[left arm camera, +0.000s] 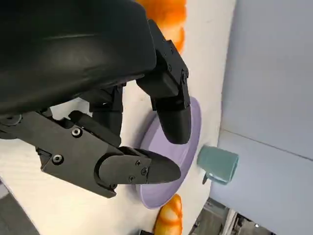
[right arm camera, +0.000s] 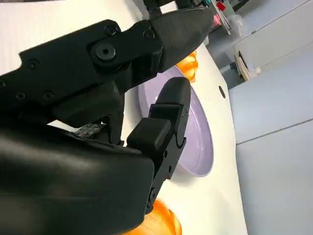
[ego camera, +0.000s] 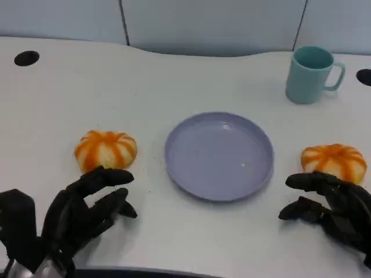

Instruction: Grasp the bread from the table and place it into the plate.

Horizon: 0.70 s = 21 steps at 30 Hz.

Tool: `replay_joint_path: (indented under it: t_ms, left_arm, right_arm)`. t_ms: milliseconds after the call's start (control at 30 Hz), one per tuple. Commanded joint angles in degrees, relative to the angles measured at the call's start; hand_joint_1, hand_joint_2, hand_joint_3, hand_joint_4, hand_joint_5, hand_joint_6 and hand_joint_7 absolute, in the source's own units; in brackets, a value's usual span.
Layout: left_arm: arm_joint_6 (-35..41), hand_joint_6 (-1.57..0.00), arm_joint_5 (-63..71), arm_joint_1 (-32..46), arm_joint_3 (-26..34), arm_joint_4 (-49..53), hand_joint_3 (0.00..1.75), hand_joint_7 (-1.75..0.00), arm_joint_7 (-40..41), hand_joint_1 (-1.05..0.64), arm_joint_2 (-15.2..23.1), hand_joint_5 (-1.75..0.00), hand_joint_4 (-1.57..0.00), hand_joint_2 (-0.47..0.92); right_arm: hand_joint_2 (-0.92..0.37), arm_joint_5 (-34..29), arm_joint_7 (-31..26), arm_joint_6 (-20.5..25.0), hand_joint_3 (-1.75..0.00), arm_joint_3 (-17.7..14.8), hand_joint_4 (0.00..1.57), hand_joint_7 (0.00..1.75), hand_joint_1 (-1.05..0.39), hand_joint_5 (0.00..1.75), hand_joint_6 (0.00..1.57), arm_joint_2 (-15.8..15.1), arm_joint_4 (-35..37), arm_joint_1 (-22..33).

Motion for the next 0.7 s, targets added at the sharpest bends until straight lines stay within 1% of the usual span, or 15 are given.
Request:
replay_joint_path:
  t_ms: [33,67,100,133,167,233,300,333,400,467,500,533,600,700]
  left_arm:
    - [-6.6,-0.53,4.0,1.1,-1.6,-1.8,0.49,-0.79,0.9,-0.43,2.2,-1.36,-0.44,0.74]
    - [-9.2,-0.54,6.2,1.3,-2.5,-2.3,0.48,-0.69,1.6,-0.41,2.9,-1.31,-0.42,0.75]
    - [-12.5,-0.57,8.8,1.3,-3.4,-2.4,0.42,-0.55,2.7,-0.4,3.8,-1.24,-0.39,0.76]
    - [-14.8,-0.6,11.1,1.4,-4.2,-2.7,0.29,-0.37,3.8,-0.43,4.5,-1.13,-0.37,0.81]
    - [-16.6,-0.62,13.0,1.4,-4.9,-3.0,0.2,-0.26,4.8,-0.45,5.1,-1.05,-0.36,0.83]
    - [-18.5,-0.63,15.1,1.3,-5.9,-3.2,0.11,-0.14,6.2,-0.49,5.9,-0.96,-0.32,0.85]
    - [-20.2,-0.63,18.0,1.5,-7.0,-4.2,0.08,-0.11,8.5,-0.5,6.8,-0.94,-0.31,0.86]
    - [-21.5,-0.57,20.8,1.6,-7.7,-5.2,0.06,-0.06,10.6,-0.49,7.7,-0.83,-0.26,0.86]
    - [-23.0,-0.54,24.2,1.7,-8.7,-6.2,0.04,-0.02,13.4,-0.48,8.6,-0.74,-0.24,0.87]
    - [-23.3,-0.53,24.7,1.8,-9.3,-6.2,0.03,-0.01,14.5,-0.48,8.9,-0.7,-0.24,0.88]
    - [-24.0,-0.53,29.0,1.2,-10.1,-7.5,0.03,-0.01,17.4,-0.48,10.5,-0.7,-0.24,0.88]
    - [-24.5,-0.48,32.3,0.8,-10.8,-8.5,0.02,0.0,19.8,-0.5,11.6,-0.67,-0.2,0.87]
    - [-25.8,-0.44,39.6,-0.1,-12.2,-9.9,0.01,0.0,25.2,-0.52,14.1,-0.66,-0.17,0.86]
    - [-24.2,-0.36,45.9,-0.8,-14.1,-12.4,0.01,0.0,29.5,-0.55,16.4,-0.62,-0.09,0.87]
  right_arm:
    - [-0.92,-0.1,-0.6,1.4,-0.06,0.1,0.67,0.48,-0.39,1.08,0.87,-0.1,0.5,1.6]
    - [-0.92,-0.1,-0.5,1.2,-0.06,0.1,0.68,0.48,-0.39,1.08,0.87,-0.1,0.9,1.4]
    - [-0.92,0.0,-0.4,1.1,-0.05,0.0,0.68,0.48,-0.38,1.08,0.87,-0.1,1.1,1.3]
    - [-0.92,-0.1,-0.4,0.7,-0.05,0.1,0.68,0.47,-0.39,1.09,0.88,-0.1,1.3,1.3]
    - [-0.92,-0.1,-0.3,0.4,-0.04,0.2,0.69,0.47,-0.39,1.09,0.88,-0.1,1.4,1.2]
    - [-0.92,-0.2,0.0,-0.1,-0.04,0.3,0.69,0.46,-0.4,1.09,0.88,-0.2,1.6,1.2]
    - [-0.92,-0.2,-0.2,-0.1,-0.04,0.3,0.69,0.46,-0.4,1.09,0.88,-0.2,1.5,1.2]
    - [-0.92,-0.2,-0.4,0.2,-0.04,0.4,0.69,0.46,-0.4,1.09,0.89,-0.1,1.5,1.1]
    - [-0.92,-0.2,-0.5,0.4,-0.04,0.4,0.7,0.45,-0.39,1.08,0.89,-0.1,1.5,1.1]
    - [-0.92,-0.1,-0.5,0.5,-0.04,0.4,0.7,0.45,-0.39,1.08,0.89,-0.1,1.6,1.1]
    - [-0.92,-0.2,-0.8,0.4,-0.04,0.5,0.7,0.44,-0.39,1.08,0.89,0.0,1.4,1.1]
    - [-0.92,-0.3,-1.0,0.4,-0.03,0.6,0.69,0.44,-0.4,1.07,0.9,0.1,1.4,1.1]
    - [-0.92,-0.4,-1.2,0.2,-0.03,0.7,0.69,0.44,-0.41,1.07,0.9,0.1,1.5,1.1]
    - [-0.92,-0.3,-1.4,0.3,-0.03,0.7,0.69,0.43,-0.4,1.07,0.9,0.2,1.5,1.0]
